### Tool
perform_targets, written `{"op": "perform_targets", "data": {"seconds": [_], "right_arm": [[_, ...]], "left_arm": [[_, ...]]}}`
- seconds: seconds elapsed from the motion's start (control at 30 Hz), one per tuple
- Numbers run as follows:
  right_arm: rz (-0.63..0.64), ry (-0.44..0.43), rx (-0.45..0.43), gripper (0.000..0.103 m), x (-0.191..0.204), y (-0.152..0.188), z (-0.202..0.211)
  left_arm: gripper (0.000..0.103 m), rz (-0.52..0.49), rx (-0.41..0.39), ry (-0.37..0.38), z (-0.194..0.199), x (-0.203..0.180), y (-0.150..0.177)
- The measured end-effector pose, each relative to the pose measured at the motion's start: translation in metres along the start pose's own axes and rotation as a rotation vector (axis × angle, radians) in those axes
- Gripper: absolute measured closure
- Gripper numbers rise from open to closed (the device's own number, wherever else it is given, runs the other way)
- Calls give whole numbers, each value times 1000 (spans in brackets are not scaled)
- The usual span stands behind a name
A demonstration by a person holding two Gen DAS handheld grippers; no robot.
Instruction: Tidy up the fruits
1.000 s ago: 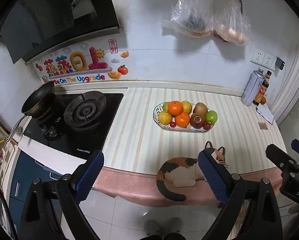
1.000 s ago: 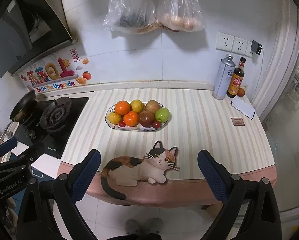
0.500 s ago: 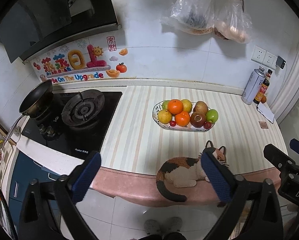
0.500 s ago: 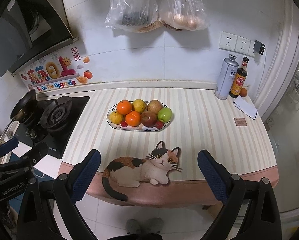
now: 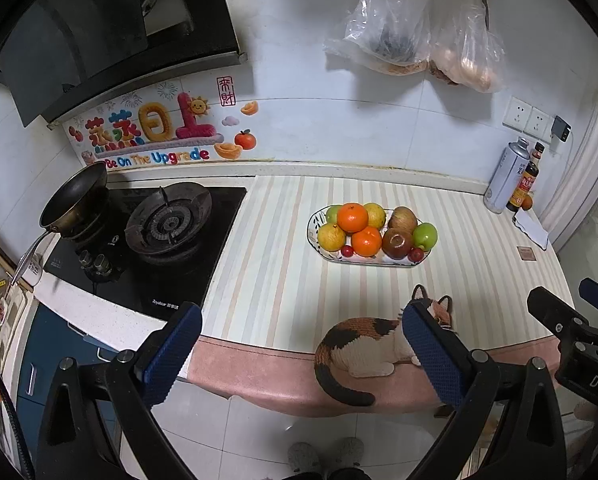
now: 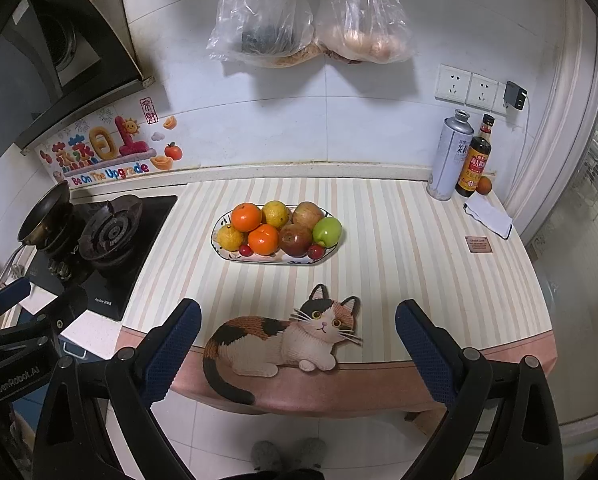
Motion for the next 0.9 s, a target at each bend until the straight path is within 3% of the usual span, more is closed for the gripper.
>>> {"op": "perform_targets", "data": {"seconds": [0.9], "right_arm": [[-6, -6, 2, 3, 0, 5, 3]], "left_arm": [[0, -7, -9, 23, 9, -2, 5]]}}
Point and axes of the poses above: each gripper's, at about its wrist camera, not at the fingertips, and z roughly against the way its jaws point, x to its left, y to its underside, the point moved 1 cm from there along -z, roughly the way its jaws point, and after that the axes turned 7 degrees about -y, right-handed, at the moved point
